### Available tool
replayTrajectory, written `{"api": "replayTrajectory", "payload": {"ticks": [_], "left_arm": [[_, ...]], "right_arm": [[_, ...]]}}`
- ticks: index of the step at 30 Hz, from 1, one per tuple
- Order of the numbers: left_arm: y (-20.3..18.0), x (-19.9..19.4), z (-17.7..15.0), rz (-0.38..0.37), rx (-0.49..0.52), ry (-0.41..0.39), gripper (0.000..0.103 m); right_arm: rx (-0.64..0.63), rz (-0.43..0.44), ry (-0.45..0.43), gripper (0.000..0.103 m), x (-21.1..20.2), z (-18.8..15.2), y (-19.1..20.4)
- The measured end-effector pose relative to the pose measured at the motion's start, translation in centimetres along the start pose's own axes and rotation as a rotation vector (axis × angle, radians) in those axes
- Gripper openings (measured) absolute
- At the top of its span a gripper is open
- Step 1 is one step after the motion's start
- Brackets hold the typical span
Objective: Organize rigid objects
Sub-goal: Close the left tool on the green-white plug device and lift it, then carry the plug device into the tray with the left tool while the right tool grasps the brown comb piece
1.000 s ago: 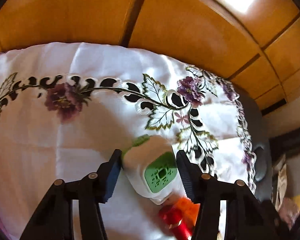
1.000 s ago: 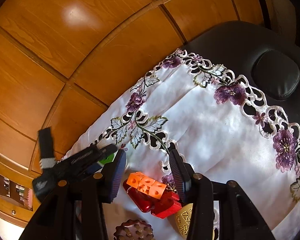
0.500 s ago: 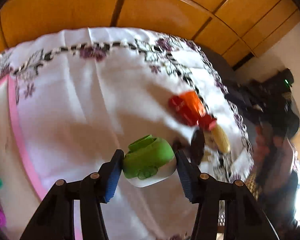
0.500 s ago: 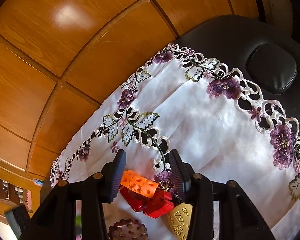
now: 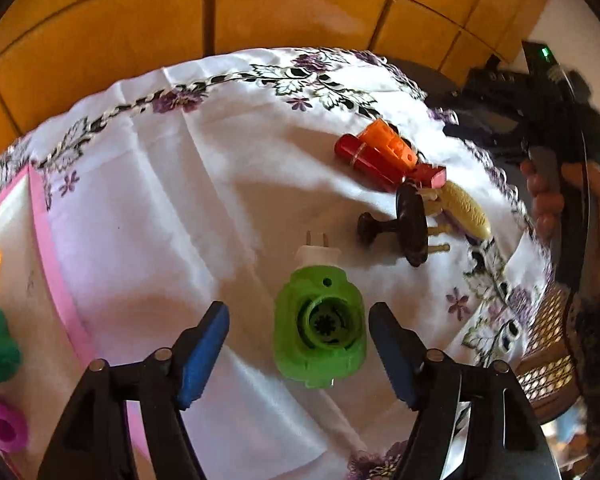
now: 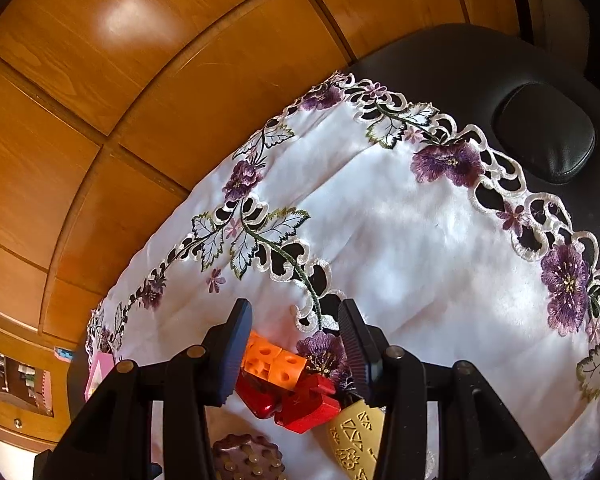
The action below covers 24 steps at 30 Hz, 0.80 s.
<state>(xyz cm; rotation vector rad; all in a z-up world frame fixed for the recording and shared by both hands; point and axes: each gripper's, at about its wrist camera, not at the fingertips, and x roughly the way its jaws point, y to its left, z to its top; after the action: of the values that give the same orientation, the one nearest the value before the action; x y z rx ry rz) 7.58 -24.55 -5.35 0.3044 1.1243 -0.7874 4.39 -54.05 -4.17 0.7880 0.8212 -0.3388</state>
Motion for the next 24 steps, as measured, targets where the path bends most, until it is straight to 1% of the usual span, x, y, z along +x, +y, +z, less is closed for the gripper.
{"api": "replayTrajectory", "payload": {"ticks": [2, 4, 6, 8, 9, 10, 13, 16, 17, 18, 20, 21, 24], "left_arm": [[-0.6, -0.1, -0.1, -0.004, 0.037, 0.003, 0.075], [-0.9, 0.3, -0.1, -0.006, 0.047, 0.010, 0.082], [-1.0, 1.0, -0.1, -0.005, 0.039, 0.030, 0.082], [-1.0, 1.9, -0.2, -0.022, 0.021, 0.054, 0.077], [-1.0, 2.3, -0.3, -0.022, 0.017, 0.063, 0.057], [-1.0, 2.6, -0.4, -0.013, 0.015, 0.071, 0.053], [-1.0, 2.1, -1.0, 0.001, 0.000, 0.034, 0.052], [-0.7, 0.9, -2.0, 0.011, -0.040, -0.012, 0.052], [-0.5, 0.3, -2.4, 0.008, -0.059, -0.032, 0.052], [-0.3, -0.5, -2.9, 0.005, -0.081, -0.058, 0.052], [-0.2, -1.7, -3.5, 0.013, -0.092, -0.096, 0.052], [-0.3, -2.2, -3.8, 0.022, -0.086, -0.115, 0.053], [-0.4, -4.2, -4.5, 0.041, -0.060, -0.173, 0.053]], "right_arm": [[0.006, 0.004, 0.001, 0.045, 0.0, 0.1, -0.1], [0.005, 0.007, 0.001, 0.045, 0.0, 0.1, 0.0], [-0.002, 0.008, -0.003, 0.045, -0.1, 0.1, 0.1], [-0.005, 0.006, -0.008, 0.045, -0.2, 0.1, 0.2], [-0.006, 0.007, -0.008, 0.045, -0.2, 0.1, 0.2], [-0.006, 0.009, -0.007, 0.045, -0.2, 0.1, 0.2], [-0.021, 0.020, -0.001, 0.045, -0.1, 0.0, 0.5], [-0.062, 0.041, 0.007, 0.045, 0.0, -0.3, 1.3], [-0.082, 0.062, 0.024, 0.045, 0.2, -0.4, 1.7], [-0.093, 0.093, 0.059, 0.045, 0.7, -0.7, 2.0], [-0.127, 0.134, 0.140, 0.045, 1.6, -1.5, 2.9], [-0.164, 0.141, 0.167, 0.045, 1.7, -2.0, 3.7], [-0.263, 0.176, 0.213, 0.045, 1.2, -3.5, 6.1]]}}
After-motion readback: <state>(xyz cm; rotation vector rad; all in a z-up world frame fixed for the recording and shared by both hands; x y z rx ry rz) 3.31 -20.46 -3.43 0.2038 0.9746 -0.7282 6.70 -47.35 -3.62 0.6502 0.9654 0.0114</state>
